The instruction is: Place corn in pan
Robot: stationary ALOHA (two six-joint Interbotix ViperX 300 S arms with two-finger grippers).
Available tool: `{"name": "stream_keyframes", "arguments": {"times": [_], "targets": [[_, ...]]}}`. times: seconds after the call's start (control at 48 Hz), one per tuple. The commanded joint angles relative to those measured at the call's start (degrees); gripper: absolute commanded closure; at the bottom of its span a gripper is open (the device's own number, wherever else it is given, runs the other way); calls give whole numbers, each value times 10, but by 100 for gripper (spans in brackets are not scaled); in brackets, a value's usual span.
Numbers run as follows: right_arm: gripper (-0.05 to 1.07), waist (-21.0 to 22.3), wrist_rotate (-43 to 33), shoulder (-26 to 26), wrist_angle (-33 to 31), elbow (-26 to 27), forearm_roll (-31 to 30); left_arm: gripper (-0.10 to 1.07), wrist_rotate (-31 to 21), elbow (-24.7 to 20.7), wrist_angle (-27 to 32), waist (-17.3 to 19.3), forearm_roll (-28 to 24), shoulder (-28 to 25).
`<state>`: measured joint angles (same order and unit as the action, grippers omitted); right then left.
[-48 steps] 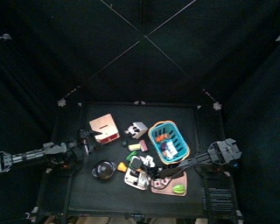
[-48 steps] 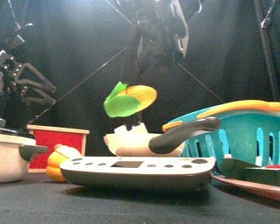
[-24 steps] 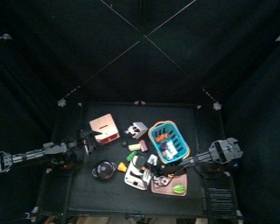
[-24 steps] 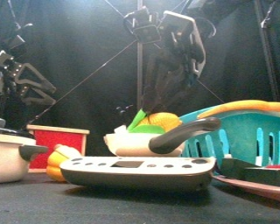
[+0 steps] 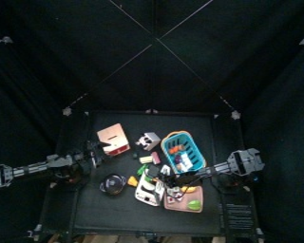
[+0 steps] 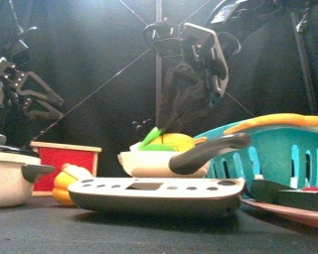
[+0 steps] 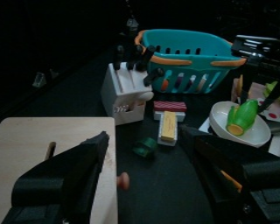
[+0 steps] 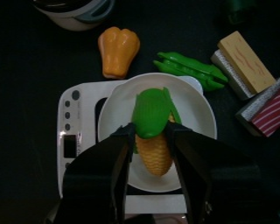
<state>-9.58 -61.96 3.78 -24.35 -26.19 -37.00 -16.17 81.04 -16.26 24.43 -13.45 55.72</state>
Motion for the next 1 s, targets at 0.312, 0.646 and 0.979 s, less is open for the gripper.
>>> {"name": "stream_keyframes", "arguments": {"times": [0.312, 0.646, 0.979], "targets": [[16, 25, -2, -26, 4, 4, 0, -1, 0, -7, -3, 1, 1, -3], [4, 24, -3, -33, -2, 8, 0, -1, 0, -7, -3, 1, 1, -3], [4, 20, -2, -62, -1, -1, 0, -1, -1, -7, -3, -3, 1, -3]]}}
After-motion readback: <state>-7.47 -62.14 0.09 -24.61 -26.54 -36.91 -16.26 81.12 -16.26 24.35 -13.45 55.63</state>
